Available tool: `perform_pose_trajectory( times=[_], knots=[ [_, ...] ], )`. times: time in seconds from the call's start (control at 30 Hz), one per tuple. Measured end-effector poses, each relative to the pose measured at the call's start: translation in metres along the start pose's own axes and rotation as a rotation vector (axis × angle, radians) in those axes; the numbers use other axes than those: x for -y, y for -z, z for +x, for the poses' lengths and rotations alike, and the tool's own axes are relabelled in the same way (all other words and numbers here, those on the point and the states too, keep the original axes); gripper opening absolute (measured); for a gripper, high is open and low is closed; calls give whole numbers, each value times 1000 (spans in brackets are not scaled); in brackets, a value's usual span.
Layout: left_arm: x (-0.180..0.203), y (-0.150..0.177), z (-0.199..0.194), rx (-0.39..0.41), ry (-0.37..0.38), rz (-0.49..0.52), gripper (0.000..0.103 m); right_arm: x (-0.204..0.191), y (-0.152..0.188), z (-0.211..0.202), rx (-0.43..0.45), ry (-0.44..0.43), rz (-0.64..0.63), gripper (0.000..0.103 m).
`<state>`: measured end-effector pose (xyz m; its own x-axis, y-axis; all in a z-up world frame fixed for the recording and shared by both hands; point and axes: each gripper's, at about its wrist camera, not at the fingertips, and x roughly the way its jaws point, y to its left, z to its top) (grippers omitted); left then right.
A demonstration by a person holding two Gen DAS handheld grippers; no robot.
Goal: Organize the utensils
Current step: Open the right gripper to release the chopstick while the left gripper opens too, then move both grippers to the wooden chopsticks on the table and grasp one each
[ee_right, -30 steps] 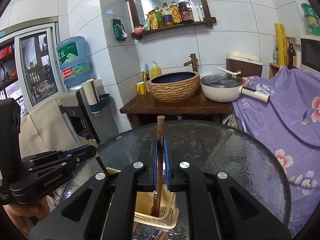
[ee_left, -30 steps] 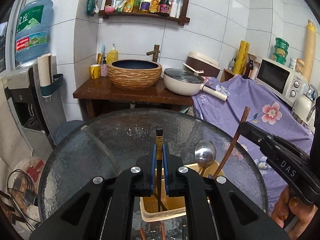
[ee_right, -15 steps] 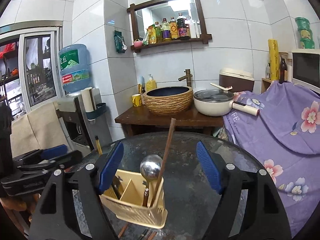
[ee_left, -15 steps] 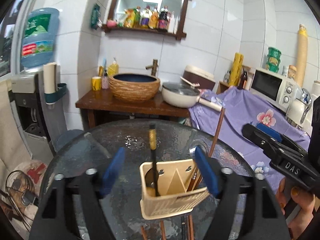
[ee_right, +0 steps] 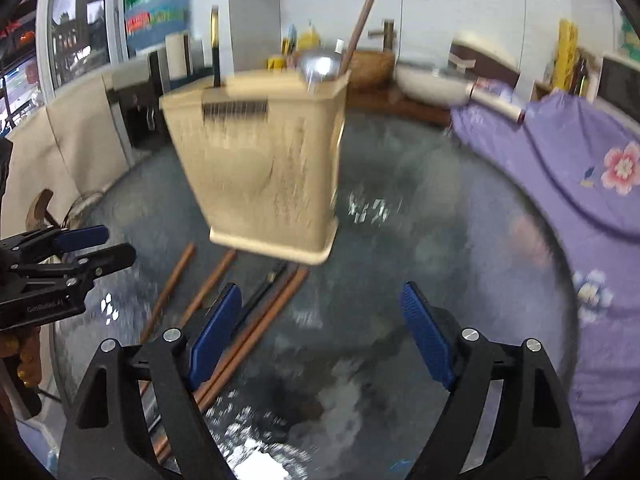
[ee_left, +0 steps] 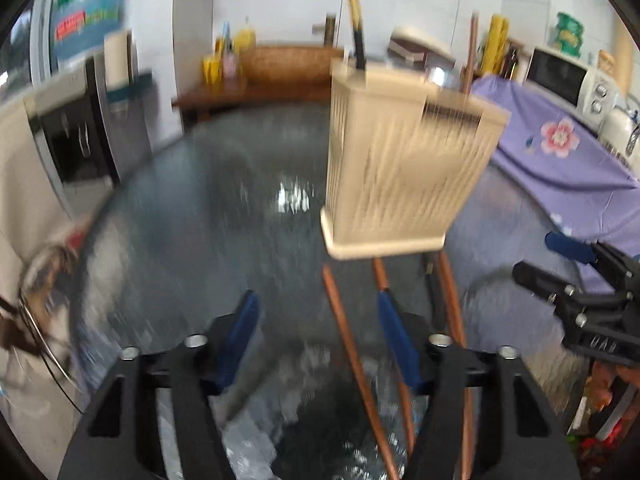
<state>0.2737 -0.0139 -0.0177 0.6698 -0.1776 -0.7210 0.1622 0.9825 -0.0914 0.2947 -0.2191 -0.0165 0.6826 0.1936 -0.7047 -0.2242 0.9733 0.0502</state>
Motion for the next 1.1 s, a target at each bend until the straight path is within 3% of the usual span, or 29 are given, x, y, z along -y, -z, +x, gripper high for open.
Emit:
perform_pose_trajectory(
  times=[0.2, 0.43, 0.5, 0.83, 1.1],
  knots=[
    [5, 14, 19, -55, -6, 22, 46, -15, 23, 24, -96, 7, -13, 81],
    [10, 20, 28, -76, -7, 33, 44, -23, 25, 32, -137, 25, -28, 80],
    [11, 21, 30, -84, -5, 30, 43, -24, 26, 35, -151, 38, -34, 74],
    [15, 22, 38, -99, -7, 30, 40, -13, 20, 46, -192, -29, 39, 73],
    [15, 21, 38, -103, -27, 46, 39, -8, 20, 43, -216, -18, 18, 59]
  ],
)
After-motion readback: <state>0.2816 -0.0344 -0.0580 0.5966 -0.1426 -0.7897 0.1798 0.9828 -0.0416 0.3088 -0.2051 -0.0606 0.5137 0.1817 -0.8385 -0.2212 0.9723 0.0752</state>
